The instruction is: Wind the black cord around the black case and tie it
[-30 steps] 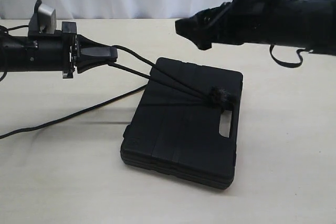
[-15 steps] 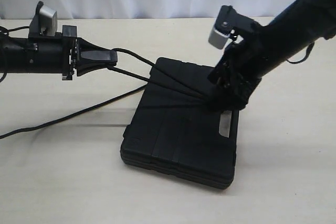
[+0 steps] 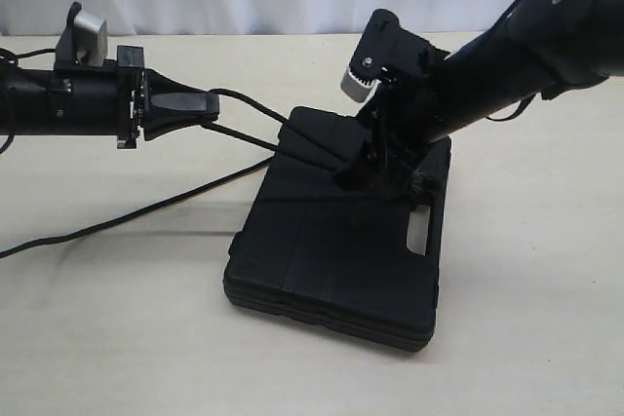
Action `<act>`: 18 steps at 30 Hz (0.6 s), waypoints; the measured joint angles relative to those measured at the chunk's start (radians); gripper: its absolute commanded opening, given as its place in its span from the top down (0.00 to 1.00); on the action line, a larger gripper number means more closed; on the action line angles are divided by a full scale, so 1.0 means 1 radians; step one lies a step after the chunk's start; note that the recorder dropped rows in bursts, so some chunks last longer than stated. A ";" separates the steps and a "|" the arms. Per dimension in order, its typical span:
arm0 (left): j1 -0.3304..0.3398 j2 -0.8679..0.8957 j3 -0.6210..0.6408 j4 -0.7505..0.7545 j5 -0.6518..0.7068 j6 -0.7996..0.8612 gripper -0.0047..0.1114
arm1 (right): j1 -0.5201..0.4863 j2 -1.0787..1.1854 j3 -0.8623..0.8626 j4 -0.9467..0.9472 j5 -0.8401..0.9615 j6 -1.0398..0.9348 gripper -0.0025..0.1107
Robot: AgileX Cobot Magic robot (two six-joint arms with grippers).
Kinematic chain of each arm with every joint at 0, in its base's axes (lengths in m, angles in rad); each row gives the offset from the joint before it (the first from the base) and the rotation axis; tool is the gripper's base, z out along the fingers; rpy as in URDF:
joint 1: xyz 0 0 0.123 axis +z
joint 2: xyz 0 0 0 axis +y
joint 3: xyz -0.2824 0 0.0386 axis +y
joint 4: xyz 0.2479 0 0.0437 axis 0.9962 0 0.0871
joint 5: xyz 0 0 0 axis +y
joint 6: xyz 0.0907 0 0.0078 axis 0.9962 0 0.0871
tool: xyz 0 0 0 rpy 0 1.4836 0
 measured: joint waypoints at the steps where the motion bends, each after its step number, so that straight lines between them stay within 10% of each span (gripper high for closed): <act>1: -0.007 0.000 0.000 -0.009 0.000 0.000 0.96 | 0.000 0.012 0.000 -0.002 -0.011 -0.021 0.38; 10: -0.038 0.000 -0.040 -0.009 0.000 0.000 0.96 | 0.000 0.120 0.003 0.015 -0.064 -0.185 0.94; 14: -0.038 0.000 -0.040 -0.009 0.000 0.053 0.92 | 0.000 0.120 0.003 0.020 -0.066 -0.190 0.94; 18: -0.047 0.000 -0.040 -0.009 0.000 0.107 0.62 | 0.000 0.100 0.003 0.024 -0.064 -0.159 0.94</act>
